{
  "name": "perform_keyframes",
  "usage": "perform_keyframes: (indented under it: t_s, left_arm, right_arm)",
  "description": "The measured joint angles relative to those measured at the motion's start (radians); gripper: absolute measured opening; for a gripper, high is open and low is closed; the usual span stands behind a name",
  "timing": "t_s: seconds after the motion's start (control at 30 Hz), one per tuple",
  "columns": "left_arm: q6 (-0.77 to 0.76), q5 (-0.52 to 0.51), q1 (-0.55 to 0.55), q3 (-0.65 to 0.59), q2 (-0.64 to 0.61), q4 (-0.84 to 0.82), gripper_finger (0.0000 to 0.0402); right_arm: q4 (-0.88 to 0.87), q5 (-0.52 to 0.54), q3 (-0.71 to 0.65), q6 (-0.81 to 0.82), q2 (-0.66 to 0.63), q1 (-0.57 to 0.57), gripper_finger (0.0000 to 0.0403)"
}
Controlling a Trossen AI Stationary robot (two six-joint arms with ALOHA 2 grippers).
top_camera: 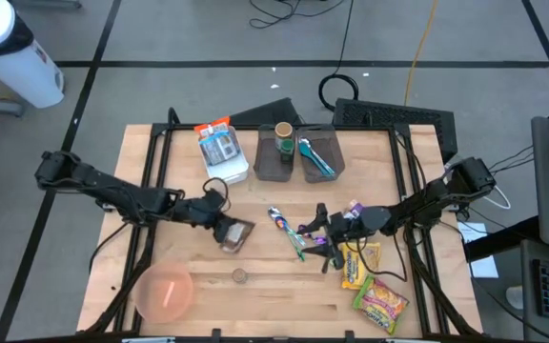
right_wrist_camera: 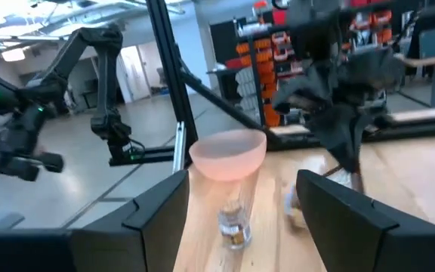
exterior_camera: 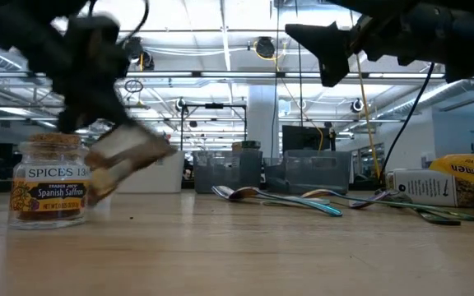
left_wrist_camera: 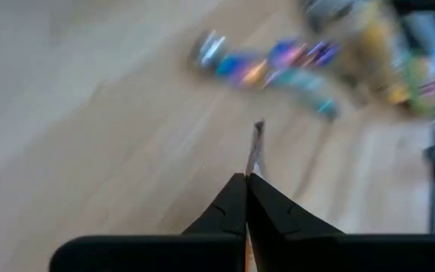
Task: Pick & Place Food Item
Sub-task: Put the orange seasoning pack into the left black bin
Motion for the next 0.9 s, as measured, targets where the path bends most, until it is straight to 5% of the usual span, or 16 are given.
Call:
perform_keyframes:
  t_s: [0.27,0.5,0.9]
  left_arm:
    - [0.347,-0.059,-0.009,0.247,0.005,0.026,0.0002]
    - [0.506,-0.055,-0.017,0.304,0.011,0.096,0.0001]
    - [0.632,-0.014,-0.014,0.304,0.132,0.285,0.0001]
  right_arm:
    - [0.031,0.063,0.0,-0.108,0.0,0.0,0.0238]
    - [0.032,0.213,0.021,-0.227,0.0,-0.002,0.0238]
    - [0.016,0.104,0.119,-0.235,0.0,-0.063,0.0238]
